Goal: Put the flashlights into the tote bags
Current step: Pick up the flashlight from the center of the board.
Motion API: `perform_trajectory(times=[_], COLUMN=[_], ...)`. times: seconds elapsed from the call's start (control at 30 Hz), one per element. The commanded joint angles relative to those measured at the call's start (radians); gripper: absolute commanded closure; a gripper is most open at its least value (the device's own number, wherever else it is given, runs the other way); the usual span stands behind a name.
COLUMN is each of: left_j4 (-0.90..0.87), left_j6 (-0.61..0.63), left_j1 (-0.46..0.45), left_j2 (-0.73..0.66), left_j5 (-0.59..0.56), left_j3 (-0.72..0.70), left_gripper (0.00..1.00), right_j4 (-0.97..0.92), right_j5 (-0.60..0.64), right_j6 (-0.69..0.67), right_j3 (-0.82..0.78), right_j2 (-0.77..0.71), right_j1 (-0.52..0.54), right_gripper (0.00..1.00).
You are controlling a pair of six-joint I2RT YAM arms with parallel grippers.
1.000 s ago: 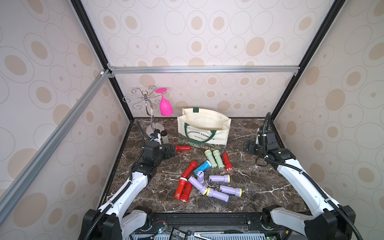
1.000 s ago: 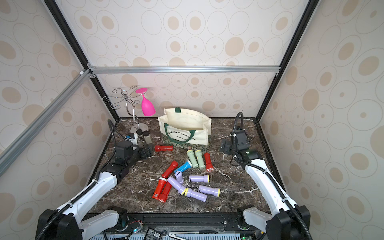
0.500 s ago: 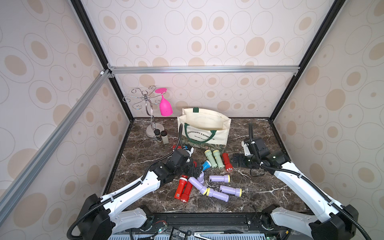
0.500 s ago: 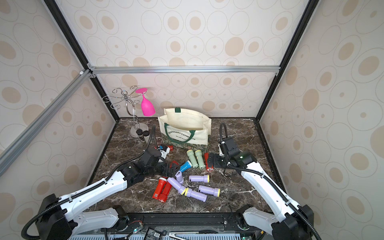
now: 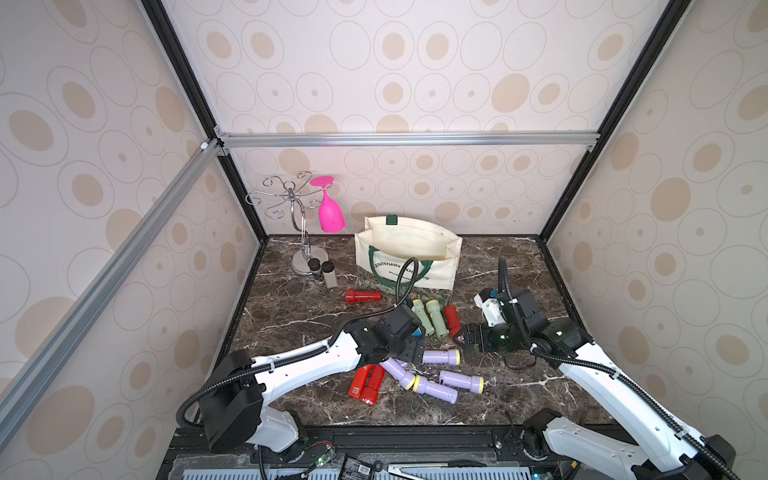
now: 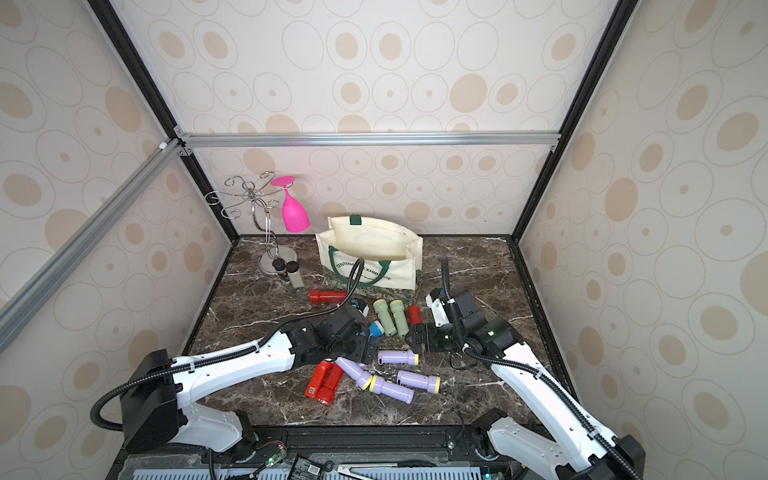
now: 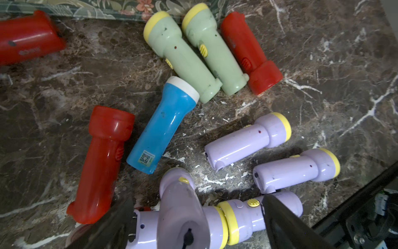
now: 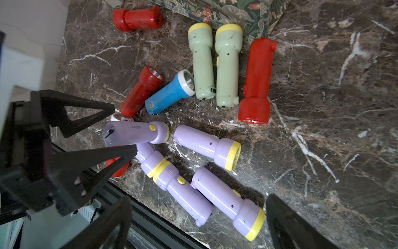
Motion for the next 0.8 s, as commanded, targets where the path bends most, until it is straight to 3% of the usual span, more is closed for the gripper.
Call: perform_trajectory(times=[0.0,0.37,0.77], left_j4=[-0.059,-0.016,-0.004], left_j6=[-0.057,-0.07,-0.111], left_j1=[-0.021,-0.031,-0.034], left_j2=[0.002,0.043,0.014], left_j5=[-0.081,-0.092,-0.107], left_j3=[0.031,-0.009,-0.07], left_gripper=[0.1,0.26,0.43], right_j4=[-0.008,-0.035,0.034], right_j5=[-0.031,-0.034,-0.048], right_j6=[-0.033,-0.135,-0.1], right_j3=[-0.013,0.052,0.019], right_j2=[-0.007,0.012,0.007], right_j1=[0.005,0.005,0.005], right_gripper=[0.01,0.02,0.01])
